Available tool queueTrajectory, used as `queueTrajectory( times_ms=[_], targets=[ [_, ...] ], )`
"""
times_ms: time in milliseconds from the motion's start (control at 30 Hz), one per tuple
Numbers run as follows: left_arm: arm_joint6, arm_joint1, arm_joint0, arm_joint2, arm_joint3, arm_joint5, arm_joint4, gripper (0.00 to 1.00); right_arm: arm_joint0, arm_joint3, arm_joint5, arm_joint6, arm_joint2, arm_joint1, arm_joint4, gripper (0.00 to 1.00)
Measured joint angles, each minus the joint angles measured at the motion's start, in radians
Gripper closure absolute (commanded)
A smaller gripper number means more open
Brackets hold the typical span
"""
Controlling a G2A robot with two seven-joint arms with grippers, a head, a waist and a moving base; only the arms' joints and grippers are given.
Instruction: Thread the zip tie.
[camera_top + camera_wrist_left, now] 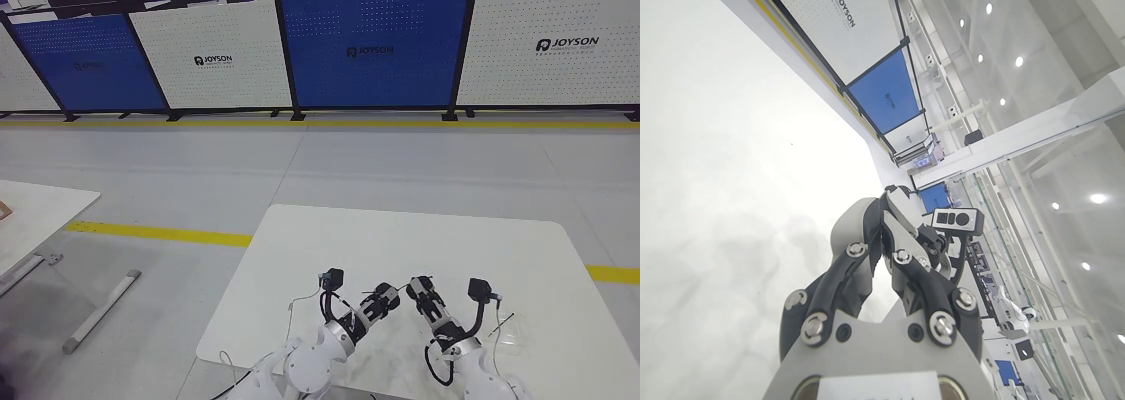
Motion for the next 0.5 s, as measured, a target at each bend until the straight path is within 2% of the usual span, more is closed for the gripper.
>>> queueTrajectory(
  times_ms=[100,133,167,267,400,500],
  targets=[
    [-0.004,0.0,0.001,-0.004,0.0,0.003,-0.004,1.0,-0.003,0.001,-0.01,-0.008,0.001,0.0,-0.001,1.0],
    [-0.002,0.0,0.001,-0.005,0.001,0.008,-0.002,0.8,-0.004,0.0,-0.013,-0.012,0.002,0.0,-0.002,1.0],
    [0.0,0.0,0.0,-0.005,0.001,0.014,0.004,0.69,-0.006,0.0,-0.015,-0.015,0.002,0.0,-0.004,1.0],
    [0.007,-0.001,-0.001,-0.001,0.004,0.02,0.026,0.67,-0.008,-0.002,-0.01,-0.023,0.003,-0.001,-0.014,1.0],
    [0.013,-0.002,0.0,0.0,0.004,0.017,0.031,0.75,-0.01,-0.005,0.006,-0.031,0.002,-0.002,-0.028,1.0],
    [0.017,-0.002,0.002,-0.004,0.002,0.016,0.03,0.77,-0.01,-0.006,0.015,-0.035,0.001,-0.002,-0.035,1.0]
  ],
)
